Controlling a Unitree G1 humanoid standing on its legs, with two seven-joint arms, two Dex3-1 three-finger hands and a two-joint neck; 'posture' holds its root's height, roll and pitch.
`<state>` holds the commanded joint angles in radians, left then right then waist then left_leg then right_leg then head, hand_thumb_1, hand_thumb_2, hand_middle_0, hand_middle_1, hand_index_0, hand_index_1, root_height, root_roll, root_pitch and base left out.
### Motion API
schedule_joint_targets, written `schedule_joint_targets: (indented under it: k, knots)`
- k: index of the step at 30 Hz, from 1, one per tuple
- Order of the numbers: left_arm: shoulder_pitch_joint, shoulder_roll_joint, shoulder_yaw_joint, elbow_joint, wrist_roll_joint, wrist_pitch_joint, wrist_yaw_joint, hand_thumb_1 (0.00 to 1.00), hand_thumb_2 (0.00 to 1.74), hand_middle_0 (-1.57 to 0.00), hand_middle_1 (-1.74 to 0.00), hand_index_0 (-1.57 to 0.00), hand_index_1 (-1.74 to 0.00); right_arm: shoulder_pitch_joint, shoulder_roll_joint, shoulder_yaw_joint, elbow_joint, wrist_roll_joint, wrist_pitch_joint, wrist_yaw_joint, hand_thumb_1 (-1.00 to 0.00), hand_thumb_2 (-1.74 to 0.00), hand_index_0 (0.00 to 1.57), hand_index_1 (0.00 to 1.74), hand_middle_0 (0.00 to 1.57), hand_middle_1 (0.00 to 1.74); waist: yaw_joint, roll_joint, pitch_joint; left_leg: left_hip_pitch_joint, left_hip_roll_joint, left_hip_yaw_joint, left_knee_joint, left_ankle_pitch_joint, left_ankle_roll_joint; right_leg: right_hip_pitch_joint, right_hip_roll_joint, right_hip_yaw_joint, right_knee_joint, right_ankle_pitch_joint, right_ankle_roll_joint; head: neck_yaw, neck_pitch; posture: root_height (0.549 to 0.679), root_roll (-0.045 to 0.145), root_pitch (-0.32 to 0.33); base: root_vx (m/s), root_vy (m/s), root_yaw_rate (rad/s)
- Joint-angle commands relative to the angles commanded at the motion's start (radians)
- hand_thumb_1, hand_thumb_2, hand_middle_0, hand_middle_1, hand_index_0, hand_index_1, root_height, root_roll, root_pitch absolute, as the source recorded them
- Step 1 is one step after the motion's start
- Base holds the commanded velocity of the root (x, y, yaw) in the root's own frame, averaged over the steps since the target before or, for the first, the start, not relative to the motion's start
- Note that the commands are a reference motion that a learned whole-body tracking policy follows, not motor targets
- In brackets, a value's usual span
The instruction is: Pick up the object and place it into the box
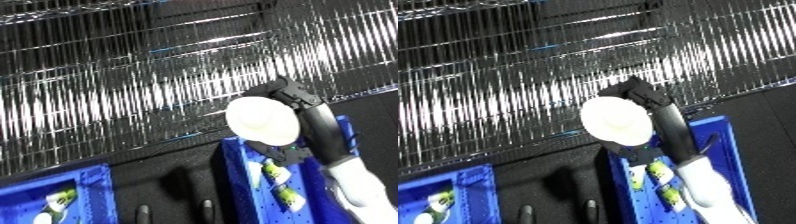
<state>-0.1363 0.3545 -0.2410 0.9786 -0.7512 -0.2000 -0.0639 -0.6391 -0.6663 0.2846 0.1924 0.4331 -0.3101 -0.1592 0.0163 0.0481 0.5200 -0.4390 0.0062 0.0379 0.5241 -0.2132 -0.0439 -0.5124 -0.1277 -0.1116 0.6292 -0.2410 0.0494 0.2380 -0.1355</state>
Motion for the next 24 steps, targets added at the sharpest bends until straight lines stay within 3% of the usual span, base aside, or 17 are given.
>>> schedule_joint_targets:
  k: [5, 11, 18, 24]
  knots:
    - [0.006, -0.007, 0.038, 0.019, -0.002, -0.007, 0.002, 0.00, 0.00, 0.00, 0.00, 0.00, 0.00, 0.138, -0.002, -0.079, -0.043, -0.017, -0.009, -0.072, -0.85, -1.48, 1.33, 1.48, 1.33, 1.48, -0.040, -0.017, 0.000, 0.010, 0.009, 0.015, 0.017, -0.019, 0.0019, 0.010, 0.0112, 0.017, -0.012, 0.006, 0.0053, 0.004, -0.012, 0.650, 0.064, 0.111, -0.022, 0.015, -0.185]
    - [0.013, -0.013, 0.037, 0.024, -0.013, -0.022, 0.010, 0.00, 0.00, 0.00, 0.00, 0.00, 0.00, 0.263, 0.003, -0.110, 0.067, 0.050, -0.009, -0.089, -0.85, -1.48, 1.33, 1.48, 1.33, 1.48, -0.066, -0.030, 0.000, 0.018, 0.012, 0.023, 0.025, -0.032, 0.0039, 0.021, 0.0197, 0.026, -0.033, 0.018, 0.0082, 0.039, -0.124, 0.652, 0.060, 0.110, -0.033, 0.004, -0.135]
    - [0.012, -0.011, 0.003, 0.046, -0.040, -0.031, 0.011, 0.00, 0.00, 0.00, 0.00, 0.00, 0.00, 0.310, 0.026, -0.093, 0.324, 0.221, -0.028, 0.017, -0.85, -1.48, 1.33, 1.48, 1.33, 1.48, -0.074, -0.024, 0.000, 0.031, 0.005, 0.022, 0.025, -0.045, 0.0083, 0.032, 0.0241, 0.038, -0.044, 0.022, 0.0045, 0.148, -0.191, 0.653, 0.062, 0.104, -0.013, 0.015, -0.082]
    - [0.000, -0.009, -0.019, 0.080, -0.049, -0.032, -0.015, 0.00, 0.00, 0.00, 0.00, 0.00, 0.00, 0.301, 0.046, -0.110, 0.587, 0.360, 0.050, 0.156, -0.85, -1.48, 1.33, 1.48, 1.33, 1.48, -0.062, -0.004, 0.000, 0.040, -0.008, 0.020, 0.027, -0.052, 0.0142, 0.045, 0.0218, 0.041, -0.047, 0.019, -0.0018, 0.267, -0.225, 0.653, 0.066, 0.092, -0.005, 0.025, -0.016]
